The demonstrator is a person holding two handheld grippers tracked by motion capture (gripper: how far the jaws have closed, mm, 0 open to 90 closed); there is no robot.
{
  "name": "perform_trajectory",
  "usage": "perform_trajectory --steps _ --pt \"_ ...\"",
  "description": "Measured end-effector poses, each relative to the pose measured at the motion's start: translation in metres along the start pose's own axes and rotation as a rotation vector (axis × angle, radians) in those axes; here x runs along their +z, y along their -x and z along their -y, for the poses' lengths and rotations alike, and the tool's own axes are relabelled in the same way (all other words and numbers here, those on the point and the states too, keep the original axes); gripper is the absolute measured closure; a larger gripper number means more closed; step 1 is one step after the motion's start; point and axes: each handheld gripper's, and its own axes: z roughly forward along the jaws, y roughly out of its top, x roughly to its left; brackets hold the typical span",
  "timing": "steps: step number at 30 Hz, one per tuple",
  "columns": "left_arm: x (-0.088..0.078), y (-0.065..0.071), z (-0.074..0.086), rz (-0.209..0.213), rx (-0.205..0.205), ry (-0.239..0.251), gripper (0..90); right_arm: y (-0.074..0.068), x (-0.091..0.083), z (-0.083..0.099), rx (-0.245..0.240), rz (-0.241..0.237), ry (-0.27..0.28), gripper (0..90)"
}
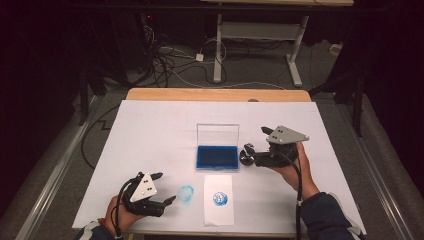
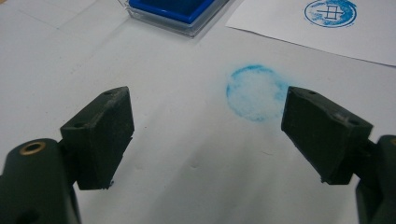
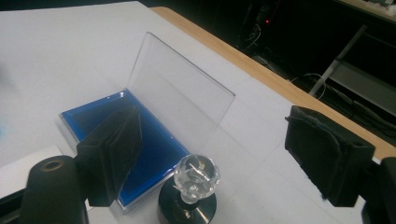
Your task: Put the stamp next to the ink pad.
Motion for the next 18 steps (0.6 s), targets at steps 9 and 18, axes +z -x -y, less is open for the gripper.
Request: perform_trajectory --steps 9,18 --pt "0.0 0.0 0.0 -0.002 0.002 0.004 16.2 -0.01 -0.012 -0.001 -0.036 -0.012 0.027 19.1" --pt "0.0 0.0 -0.001 -0.005 0.009 0.003 16.1 -0.015 -0.029 0.004 -0.064 -0.007 0.045 19.0"
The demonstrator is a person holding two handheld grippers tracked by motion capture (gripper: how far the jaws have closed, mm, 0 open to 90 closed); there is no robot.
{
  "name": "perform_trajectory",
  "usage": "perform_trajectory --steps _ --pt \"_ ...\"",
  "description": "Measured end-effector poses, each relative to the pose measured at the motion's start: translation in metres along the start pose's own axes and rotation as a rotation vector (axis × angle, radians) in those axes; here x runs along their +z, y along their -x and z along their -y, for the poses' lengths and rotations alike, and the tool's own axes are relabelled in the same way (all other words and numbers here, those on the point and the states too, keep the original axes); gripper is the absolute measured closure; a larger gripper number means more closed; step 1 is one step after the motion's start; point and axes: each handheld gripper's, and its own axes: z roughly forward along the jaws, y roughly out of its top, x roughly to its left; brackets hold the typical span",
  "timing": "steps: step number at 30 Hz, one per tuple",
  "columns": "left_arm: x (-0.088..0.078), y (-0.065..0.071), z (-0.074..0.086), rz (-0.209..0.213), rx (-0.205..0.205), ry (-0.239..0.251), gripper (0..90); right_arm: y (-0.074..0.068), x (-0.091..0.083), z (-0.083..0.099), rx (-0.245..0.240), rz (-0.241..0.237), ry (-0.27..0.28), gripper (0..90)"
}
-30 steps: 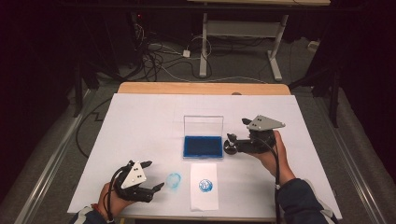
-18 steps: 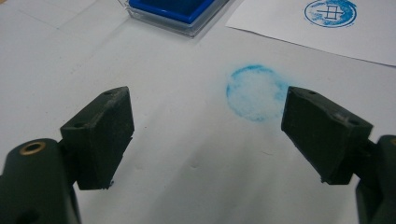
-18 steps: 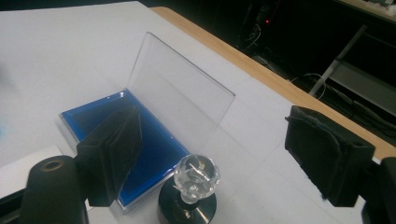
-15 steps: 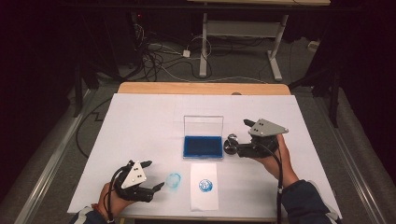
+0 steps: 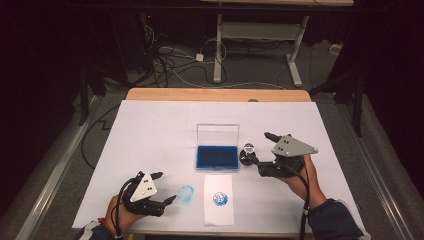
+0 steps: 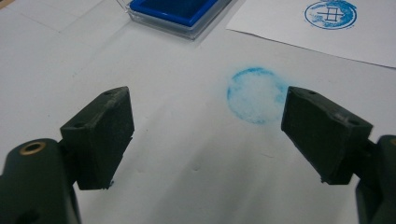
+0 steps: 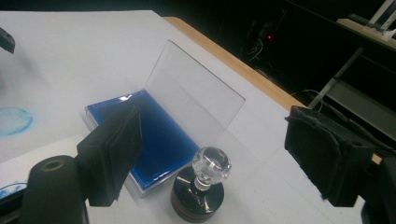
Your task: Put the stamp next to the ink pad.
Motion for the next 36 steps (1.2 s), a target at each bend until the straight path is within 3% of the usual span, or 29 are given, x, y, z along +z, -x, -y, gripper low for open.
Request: perform_trajectory --steps 19,24,34,36 --pt "0.0 0.001 0.0 -0.005 0.013 -0.009 16.1 -0.012 -0.028 0.015 -0.047 -0.025 0.003 19.5" --pt "0.001 0.002 -0.001 -0.004 0.017 -0.015 16.2 -0.015 -0.034 0.022 -0.06 -0.017 0.005 19.4" --pt "0.003 0.002 -0.002 -0.001 0.019 -0.017 16.1 -0.021 -0.046 0.04 -0.037 0.007 0.001 18.9" --pt "0.003 0.003 -0.002 0.0 0.022 -0.021 16.1 -0.023 -0.049 0.044 -0.052 0.016 -0.003 18.9"
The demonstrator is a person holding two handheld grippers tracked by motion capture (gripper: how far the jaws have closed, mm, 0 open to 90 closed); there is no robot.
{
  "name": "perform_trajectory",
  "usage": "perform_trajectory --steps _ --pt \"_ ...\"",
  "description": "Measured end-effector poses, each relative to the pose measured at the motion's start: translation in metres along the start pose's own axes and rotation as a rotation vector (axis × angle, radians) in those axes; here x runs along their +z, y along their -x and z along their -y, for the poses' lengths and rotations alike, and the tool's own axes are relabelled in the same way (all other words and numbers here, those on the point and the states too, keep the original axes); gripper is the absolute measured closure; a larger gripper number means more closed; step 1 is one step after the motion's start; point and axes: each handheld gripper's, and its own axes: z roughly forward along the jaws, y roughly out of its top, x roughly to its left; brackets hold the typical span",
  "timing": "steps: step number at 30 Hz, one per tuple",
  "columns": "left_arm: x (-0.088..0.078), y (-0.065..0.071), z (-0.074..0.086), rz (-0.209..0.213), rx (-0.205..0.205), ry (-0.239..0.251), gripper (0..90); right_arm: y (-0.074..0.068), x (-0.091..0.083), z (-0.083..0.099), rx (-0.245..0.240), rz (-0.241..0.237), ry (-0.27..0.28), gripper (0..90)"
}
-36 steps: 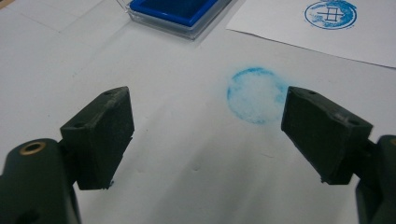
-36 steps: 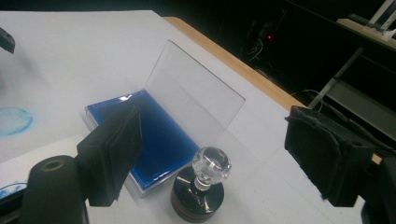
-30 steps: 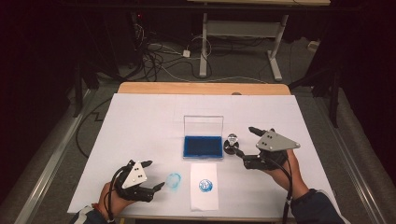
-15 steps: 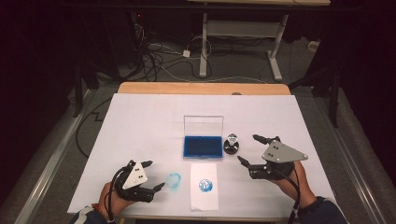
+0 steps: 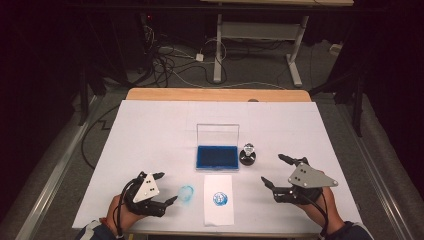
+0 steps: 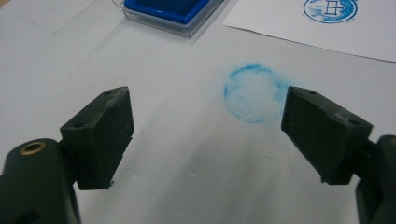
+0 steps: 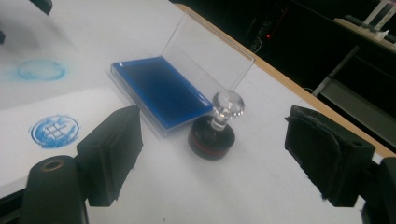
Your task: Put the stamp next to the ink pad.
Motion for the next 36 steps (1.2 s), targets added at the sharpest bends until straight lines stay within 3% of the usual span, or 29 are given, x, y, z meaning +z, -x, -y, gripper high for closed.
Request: perform_trajectory --steps 6,21,36 --pt "0.001 0.0 -0.001 0.004 0.006 -0.003 16.1 -0.003 -0.007 0.017 0.02 0.006 -0.003 18.4" --pt "0.004 -0.001 -0.003 0.008 0.003 -0.003 16.0 -0.009 -0.018 0.058 0.067 -0.007 -0.071 17.4" --pt "0.001 0.004 -0.001 0.005 0.017 -0.007 16.0 -0.008 -0.019 0.06 0.08 -0.026 -0.058 17.4"
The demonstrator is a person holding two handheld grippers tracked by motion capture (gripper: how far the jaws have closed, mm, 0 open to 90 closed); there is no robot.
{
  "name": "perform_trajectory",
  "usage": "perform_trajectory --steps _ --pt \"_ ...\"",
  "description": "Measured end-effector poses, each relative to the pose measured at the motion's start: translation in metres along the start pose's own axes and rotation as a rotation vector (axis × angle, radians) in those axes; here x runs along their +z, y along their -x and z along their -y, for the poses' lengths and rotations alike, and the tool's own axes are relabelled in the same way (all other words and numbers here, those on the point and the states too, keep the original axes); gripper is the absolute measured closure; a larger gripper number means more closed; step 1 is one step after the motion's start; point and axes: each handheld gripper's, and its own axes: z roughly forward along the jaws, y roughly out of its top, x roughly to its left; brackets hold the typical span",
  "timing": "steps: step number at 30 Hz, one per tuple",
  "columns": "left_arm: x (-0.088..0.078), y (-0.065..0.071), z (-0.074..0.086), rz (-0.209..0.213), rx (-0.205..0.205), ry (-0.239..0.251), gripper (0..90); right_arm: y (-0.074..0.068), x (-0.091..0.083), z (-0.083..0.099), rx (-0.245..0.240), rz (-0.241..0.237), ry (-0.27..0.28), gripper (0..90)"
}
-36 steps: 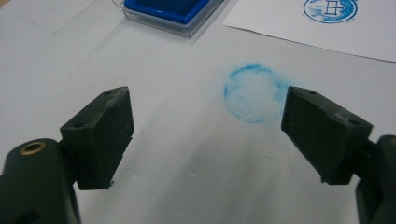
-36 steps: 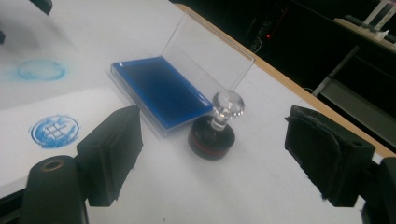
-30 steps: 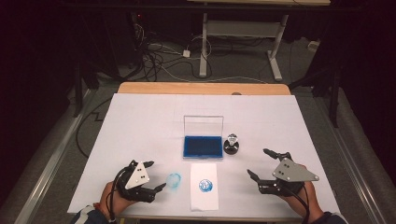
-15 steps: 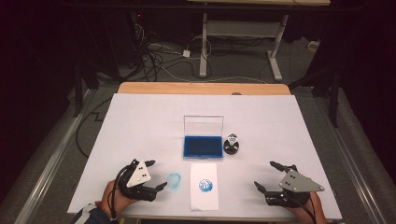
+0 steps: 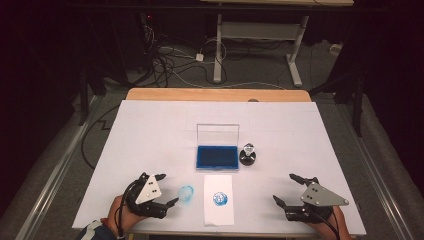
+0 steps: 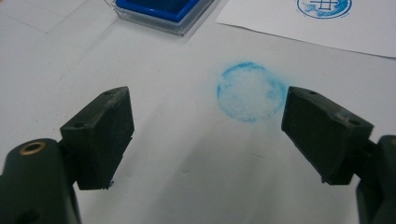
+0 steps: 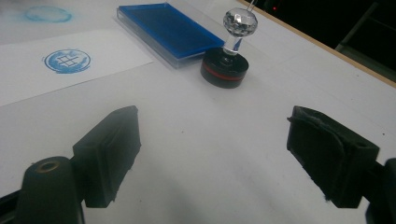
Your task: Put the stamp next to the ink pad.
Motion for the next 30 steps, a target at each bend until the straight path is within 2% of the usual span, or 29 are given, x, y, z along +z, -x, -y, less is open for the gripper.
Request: perform_trajectory --steps 30 --pt "-0.002 -0.0009 0.0011 -0.008 -0.004 -0.002 16.0 0.001 0.0019 -0.0033 -0.006 0.017 0.009 16.5"
